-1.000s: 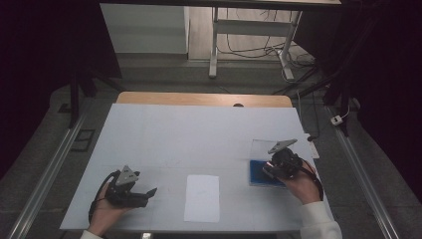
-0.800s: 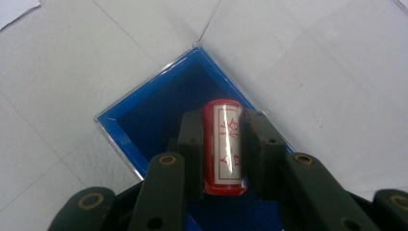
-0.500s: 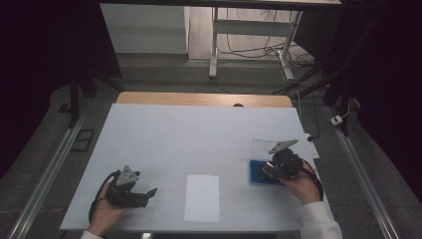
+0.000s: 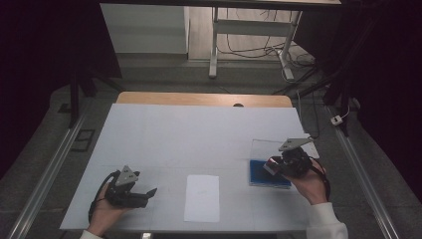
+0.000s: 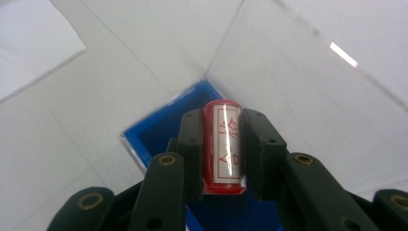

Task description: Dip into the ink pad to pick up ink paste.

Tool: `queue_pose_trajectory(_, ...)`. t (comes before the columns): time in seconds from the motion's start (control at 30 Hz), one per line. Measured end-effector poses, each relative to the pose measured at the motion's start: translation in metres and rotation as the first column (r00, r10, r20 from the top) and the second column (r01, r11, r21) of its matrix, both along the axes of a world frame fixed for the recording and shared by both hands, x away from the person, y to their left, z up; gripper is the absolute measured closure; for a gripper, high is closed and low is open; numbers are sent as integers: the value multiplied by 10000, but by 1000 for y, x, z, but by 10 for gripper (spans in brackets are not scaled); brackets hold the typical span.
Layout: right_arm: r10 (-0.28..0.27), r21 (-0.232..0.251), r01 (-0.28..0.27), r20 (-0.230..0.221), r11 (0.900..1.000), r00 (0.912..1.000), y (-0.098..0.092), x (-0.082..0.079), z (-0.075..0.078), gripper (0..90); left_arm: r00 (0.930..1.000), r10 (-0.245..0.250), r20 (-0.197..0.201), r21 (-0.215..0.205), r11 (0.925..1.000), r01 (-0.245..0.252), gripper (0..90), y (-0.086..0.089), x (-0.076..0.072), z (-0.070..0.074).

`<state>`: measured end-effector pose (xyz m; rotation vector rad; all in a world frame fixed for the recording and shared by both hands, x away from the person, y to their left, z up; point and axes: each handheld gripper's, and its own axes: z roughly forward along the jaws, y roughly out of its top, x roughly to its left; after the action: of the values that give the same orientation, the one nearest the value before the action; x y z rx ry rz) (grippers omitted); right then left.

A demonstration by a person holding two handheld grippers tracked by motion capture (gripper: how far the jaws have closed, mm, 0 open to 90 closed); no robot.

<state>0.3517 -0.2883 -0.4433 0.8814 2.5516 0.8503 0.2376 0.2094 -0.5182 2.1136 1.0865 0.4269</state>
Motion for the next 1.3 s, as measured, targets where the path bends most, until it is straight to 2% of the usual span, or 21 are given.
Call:
queue_pose_trajectory(0.17, -60, 402, 48, 283, 9992, 9996, -2, -5, 11, 703, 10000, 32, 25, 24, 10000, -32, 147, 1, -1, 0)
queue_pose_trajectory(0.5, -11, 744, -49, 812, 9972, 9967, -2, -16, 33, 702, 10000, 25, -12, 55, 10000, -25, 148, 1, 0, -1)
queue_pose_trajectory(0.7, -54, 586, 12, 708, 9983, 9975, 3, -16, 32, 702, 10000, -9, -51, 61, 10000, 9, 148, 1, 0, -2)
queue_pose_trajectory(1.0, -110, -34, 112, 494, 9999, 9987, 11, -13, 24, 702, 10000, -26, -57, 92, 10000, 27, 148, 1, 0, -2)
queue_pose_trajectory(1.3, -260, -322, 270, 308, 9991, 9992, 14, -9, 16, 702, 10000, -37, -60, 153, 9999, 38, 148, 0, 0, -3)
